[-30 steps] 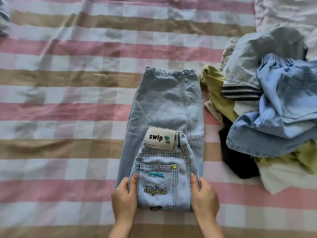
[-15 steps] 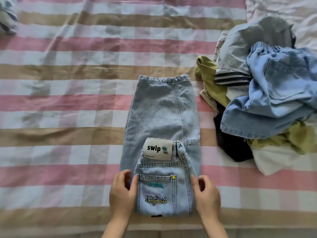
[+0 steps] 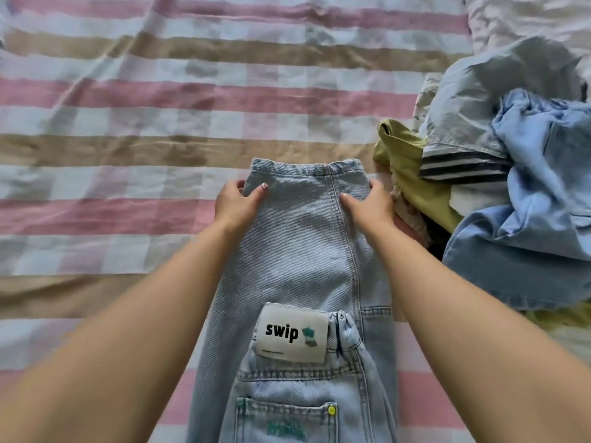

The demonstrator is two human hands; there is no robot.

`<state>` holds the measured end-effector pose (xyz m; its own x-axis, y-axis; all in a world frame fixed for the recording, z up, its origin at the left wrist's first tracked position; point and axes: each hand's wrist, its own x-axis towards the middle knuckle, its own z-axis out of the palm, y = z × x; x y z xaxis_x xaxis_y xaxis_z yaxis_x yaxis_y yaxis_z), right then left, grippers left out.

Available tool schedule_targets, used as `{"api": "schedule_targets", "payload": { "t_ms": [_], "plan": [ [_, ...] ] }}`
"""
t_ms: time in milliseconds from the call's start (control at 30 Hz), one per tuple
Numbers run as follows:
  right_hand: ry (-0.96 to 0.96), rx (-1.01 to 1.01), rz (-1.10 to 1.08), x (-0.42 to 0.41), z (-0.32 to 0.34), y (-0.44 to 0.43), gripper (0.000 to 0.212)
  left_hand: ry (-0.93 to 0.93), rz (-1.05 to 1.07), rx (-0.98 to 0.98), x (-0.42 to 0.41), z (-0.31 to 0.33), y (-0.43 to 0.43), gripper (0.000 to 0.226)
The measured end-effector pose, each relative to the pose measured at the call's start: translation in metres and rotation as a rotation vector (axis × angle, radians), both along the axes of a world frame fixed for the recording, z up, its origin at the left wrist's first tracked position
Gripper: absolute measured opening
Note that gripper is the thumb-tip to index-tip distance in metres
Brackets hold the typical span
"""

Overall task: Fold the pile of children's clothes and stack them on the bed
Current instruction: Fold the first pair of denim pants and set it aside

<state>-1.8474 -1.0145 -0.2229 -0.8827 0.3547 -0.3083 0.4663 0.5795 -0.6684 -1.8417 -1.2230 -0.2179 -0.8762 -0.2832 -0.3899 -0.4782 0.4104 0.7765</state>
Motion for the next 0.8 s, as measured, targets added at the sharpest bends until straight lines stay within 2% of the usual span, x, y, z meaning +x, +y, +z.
{"api": "schedule_targets", "payload": {
  "t_ms": [100, 167, 267, 400, 567, 700, 800],
  "plan": [
    [-0.03, -0.225, -0.079, -0.007, 0.003, -0.001, 0.024, -0.004, 0.155, 0.2, -0.005, 0.004, 0.001, 0.031],
    [-0.016, -0.407, -0.123, -0.002, 0.016, 0.0, 0.006, 0.025, 0.193, 0.342, 0.001, 0.014, 0.0, 0.007],
    [0.082, -0.514, -0.078, 0.017, 0.051, 0.006, 0.007, 0.14, 0.123, 0.419, 0.018, 0.046, -0.007, 0.02],
    [0.209, -0.534, 0.103, 0.07, 0.107, 0.021, 0.013, 0.283, -0.032, 0.42, 0.064, 0.1, -0.019, 0.026],
    [0.28, -0.347, 0.368, 0.167, 0.15, 0.041, 0.012, 0.299, -0.242, 0.388, 0.156, 0.146, -0.035, 0.034],
    [0.42, -0.077, 0.562, 0.238, 0.152, 0.048, 0.003, 0.357, -0.457, 0.049, 0.228, 0.147, -0.05, 0.031],
    [0.479, 0.059, 0.649, 0.278, 0.131, 0.051, 0.021, 0.362, -0.541, -0.112, 0.27, 0.128, -0.05, 0.032]
  ]
}}
